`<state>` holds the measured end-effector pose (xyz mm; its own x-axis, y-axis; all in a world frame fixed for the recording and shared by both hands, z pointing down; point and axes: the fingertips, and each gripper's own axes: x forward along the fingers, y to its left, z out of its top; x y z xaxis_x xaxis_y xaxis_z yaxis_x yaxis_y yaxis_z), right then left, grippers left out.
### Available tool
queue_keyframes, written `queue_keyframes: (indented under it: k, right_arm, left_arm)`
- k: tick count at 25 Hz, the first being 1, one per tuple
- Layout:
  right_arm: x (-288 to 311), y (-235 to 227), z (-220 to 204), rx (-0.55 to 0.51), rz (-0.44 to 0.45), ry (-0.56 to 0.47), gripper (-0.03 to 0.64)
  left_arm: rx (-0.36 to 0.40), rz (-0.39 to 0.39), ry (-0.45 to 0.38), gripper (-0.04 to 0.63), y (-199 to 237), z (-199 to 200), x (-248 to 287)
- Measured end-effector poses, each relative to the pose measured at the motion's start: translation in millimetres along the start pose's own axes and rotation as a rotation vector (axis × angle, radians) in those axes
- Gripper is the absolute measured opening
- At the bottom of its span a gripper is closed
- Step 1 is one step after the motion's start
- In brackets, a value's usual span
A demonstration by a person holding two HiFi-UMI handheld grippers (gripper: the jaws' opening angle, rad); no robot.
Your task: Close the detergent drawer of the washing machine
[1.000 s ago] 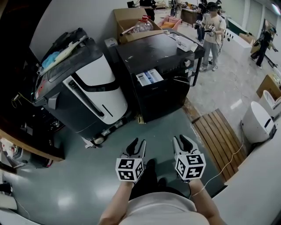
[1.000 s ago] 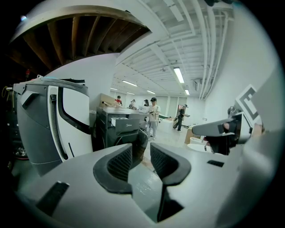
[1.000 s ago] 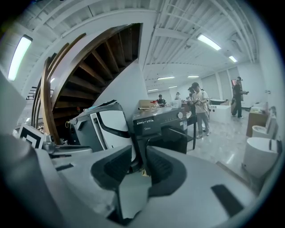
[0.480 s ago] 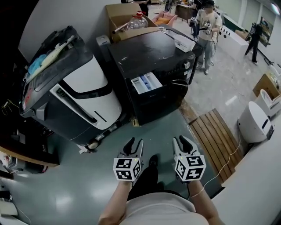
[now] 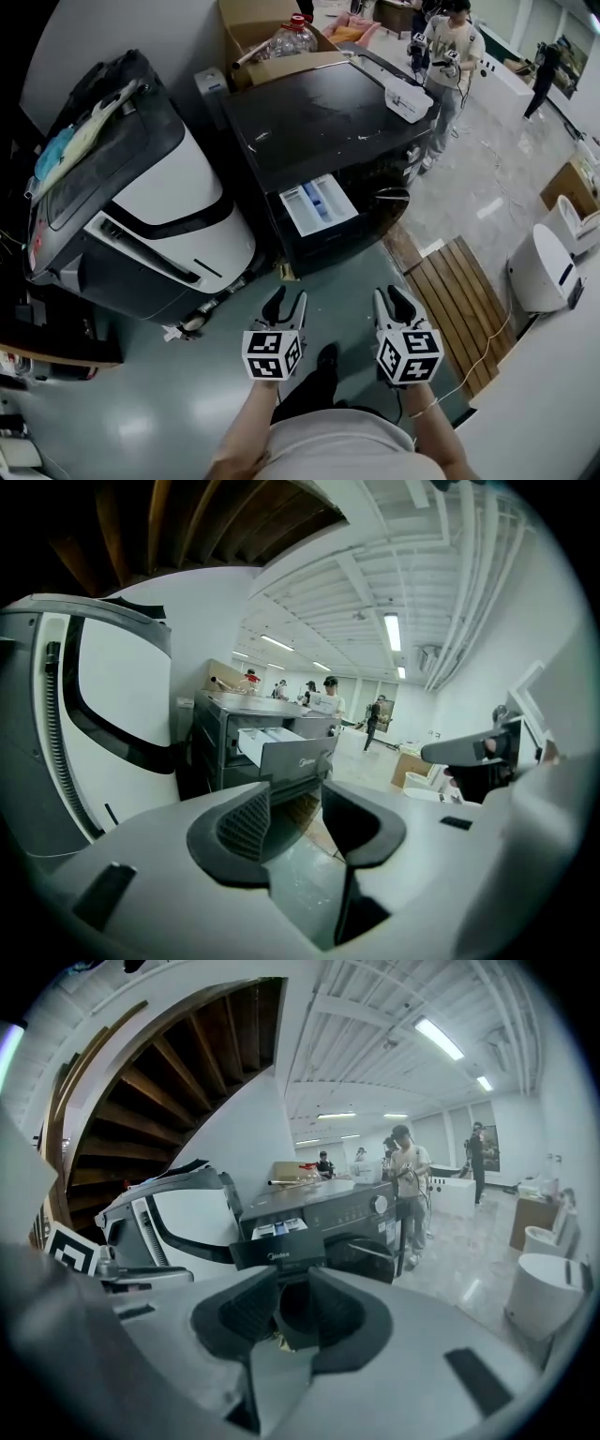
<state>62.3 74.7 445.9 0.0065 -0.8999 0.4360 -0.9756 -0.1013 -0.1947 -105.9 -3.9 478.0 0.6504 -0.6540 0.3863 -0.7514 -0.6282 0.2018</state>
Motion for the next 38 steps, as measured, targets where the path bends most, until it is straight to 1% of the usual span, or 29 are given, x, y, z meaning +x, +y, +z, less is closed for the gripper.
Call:
queue_keyframes:
  k: [4, 10, 18, 22, 26, 30, 38]
  right_arm:
    - [23.0, -5.1, 13.2, 0.002, -0.017, 0.008, 0.089]
    - [50.6, -11.1, 29.9, -0.008, -0.036, 0.01, 0.089]
    - [70.1, -17.1, 40.0, -0.008, -0.052, 0.023, 0.089]
    - [81.7, -20.0, 43.1, -0.016, -0.036, 0.033, 0.089]
    - [95.4, -21.0, 46.8, -0.035, 0.012, 0.045, 0.089]
    - [108.0, -23.4, 51.6, -0.05, 0.057, 0.059, 0.089]
    - [133.0, -33.7, 55.3, -0.101, 0.157, 0.104, 0.089]
  left_arm:
    - [-0.002, -0.019, 0.014, 0.165, 10.6, 10.8, 25.1]
    - [-0.002, -0.033, 0.022, 0.17, 22.5, 19.4, 52.2]
    - [-0.002, -0.055, 0.042, 0.178, 27.9, 21.1, 71.1]
    - [-0.008, -0.05, 0.041, 0.183, 28.9, 22.8, 77.8]
    - [-0.039, -0.023, 0.031, 0.186, 29.3, 24.2, 80.8]
    - [-0.047, 0.014, 0.035, 0.189, 29.4, 23.9, 82.9]
    - [-0.073, 0.129, 0.025, 0.189, 29.4, 24.5, 87.9]
